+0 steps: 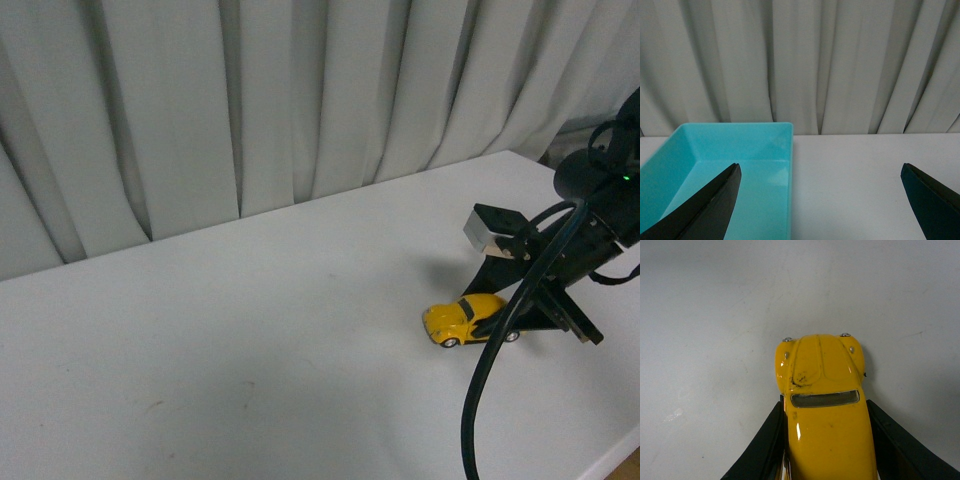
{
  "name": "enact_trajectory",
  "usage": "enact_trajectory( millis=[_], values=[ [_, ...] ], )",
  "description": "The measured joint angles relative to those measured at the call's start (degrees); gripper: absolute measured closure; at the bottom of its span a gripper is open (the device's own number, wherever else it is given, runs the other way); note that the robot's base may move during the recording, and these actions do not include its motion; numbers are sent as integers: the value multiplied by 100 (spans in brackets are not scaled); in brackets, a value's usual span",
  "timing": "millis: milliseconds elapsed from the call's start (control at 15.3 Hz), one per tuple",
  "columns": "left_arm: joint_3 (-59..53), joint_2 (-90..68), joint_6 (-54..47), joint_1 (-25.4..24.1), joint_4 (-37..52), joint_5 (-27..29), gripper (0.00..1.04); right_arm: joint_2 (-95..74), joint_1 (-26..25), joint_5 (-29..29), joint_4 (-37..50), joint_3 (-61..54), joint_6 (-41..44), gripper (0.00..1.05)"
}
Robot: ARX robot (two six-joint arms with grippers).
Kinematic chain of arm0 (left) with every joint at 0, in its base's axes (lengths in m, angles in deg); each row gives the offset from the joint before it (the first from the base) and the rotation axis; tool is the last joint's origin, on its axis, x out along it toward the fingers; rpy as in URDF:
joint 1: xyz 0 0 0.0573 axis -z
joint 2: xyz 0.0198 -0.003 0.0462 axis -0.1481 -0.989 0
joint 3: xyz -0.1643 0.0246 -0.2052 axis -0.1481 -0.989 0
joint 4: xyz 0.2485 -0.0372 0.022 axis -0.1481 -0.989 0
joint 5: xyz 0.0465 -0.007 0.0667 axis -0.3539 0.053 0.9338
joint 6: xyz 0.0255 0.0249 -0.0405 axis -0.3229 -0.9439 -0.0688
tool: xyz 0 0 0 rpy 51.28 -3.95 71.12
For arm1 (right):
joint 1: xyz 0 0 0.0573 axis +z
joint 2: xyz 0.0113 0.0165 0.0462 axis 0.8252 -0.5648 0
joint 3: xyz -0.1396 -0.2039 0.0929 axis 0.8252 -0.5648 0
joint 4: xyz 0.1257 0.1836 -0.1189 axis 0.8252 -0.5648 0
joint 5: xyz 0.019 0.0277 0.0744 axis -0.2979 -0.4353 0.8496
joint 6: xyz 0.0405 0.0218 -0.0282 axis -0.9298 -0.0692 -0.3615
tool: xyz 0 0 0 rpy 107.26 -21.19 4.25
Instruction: Wind up and store yellow beetle toy
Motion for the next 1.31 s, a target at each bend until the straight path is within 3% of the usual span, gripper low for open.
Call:
enact_trajectory(
  millis=[392,523,588,653,1307],
  values=[
    [0,0,0,0,0,0,7,61,-133,-2,125,-103,-4,60],
    [0,0,0,0,0,2,7,15,-129,-153,208,-120,-4,37],
    [0,0,0,0,2,-2,7,15,-129,-149,225,-118,-2,18],
    [0,0,0,0,0,-2,7,15,-120,-153,227,-118,-4,7],
    [0,0,0,0,0,-2,7,17,-87,-149,299,-116,-15,7]
  ],
)
